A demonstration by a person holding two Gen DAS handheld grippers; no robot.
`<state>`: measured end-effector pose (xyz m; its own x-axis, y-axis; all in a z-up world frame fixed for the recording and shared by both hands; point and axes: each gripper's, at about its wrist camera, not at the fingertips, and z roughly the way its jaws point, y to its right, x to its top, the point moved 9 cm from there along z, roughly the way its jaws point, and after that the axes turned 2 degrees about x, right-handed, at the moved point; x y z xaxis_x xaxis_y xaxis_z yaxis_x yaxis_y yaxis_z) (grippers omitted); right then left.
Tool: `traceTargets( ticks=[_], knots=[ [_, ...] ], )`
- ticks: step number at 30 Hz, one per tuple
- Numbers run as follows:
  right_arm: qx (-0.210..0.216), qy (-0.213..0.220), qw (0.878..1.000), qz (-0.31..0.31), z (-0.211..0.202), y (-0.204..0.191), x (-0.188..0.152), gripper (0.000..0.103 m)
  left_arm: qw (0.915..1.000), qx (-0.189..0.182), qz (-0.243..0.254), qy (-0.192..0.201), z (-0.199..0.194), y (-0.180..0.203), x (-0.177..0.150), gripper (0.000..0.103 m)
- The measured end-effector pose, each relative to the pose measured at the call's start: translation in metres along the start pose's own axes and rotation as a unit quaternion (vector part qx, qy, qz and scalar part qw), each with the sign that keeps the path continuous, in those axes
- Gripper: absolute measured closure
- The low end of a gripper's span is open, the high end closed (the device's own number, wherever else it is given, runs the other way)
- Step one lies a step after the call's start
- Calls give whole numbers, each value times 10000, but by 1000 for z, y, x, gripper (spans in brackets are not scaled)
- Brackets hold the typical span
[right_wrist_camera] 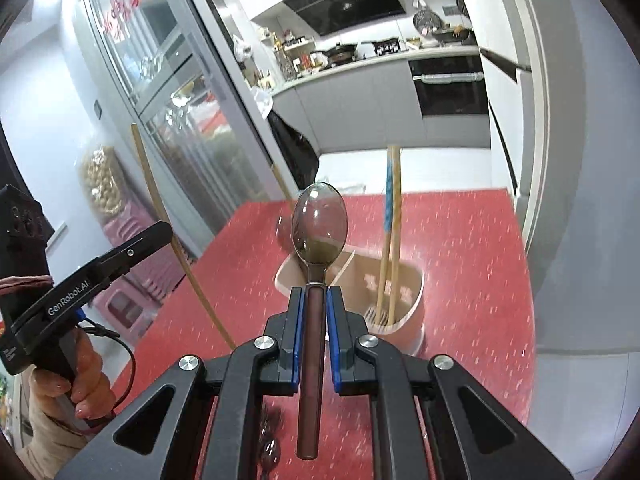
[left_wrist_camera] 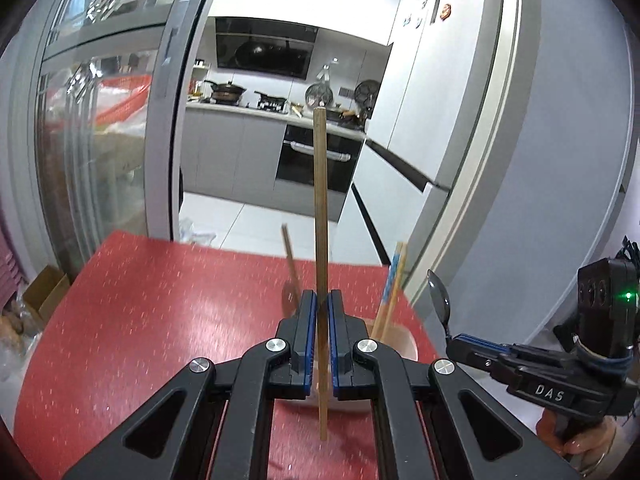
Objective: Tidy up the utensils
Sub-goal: 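Lift the spoon and chopstick and carry both over the beige holder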
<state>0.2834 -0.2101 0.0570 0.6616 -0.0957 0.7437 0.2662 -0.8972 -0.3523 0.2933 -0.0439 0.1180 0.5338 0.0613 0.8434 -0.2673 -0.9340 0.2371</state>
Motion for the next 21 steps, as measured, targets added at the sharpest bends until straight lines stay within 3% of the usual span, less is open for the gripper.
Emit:
traceTargets(
  ticks=[10,21],
  knots=[
    [-75,512,9987,20,26,15,49,91,9998,72,22,190,42,7,36,72],
    [-471,1209,9909,-354,56,28,61,91,9997,174,-71,155,86,0,27,72]
  ],
)
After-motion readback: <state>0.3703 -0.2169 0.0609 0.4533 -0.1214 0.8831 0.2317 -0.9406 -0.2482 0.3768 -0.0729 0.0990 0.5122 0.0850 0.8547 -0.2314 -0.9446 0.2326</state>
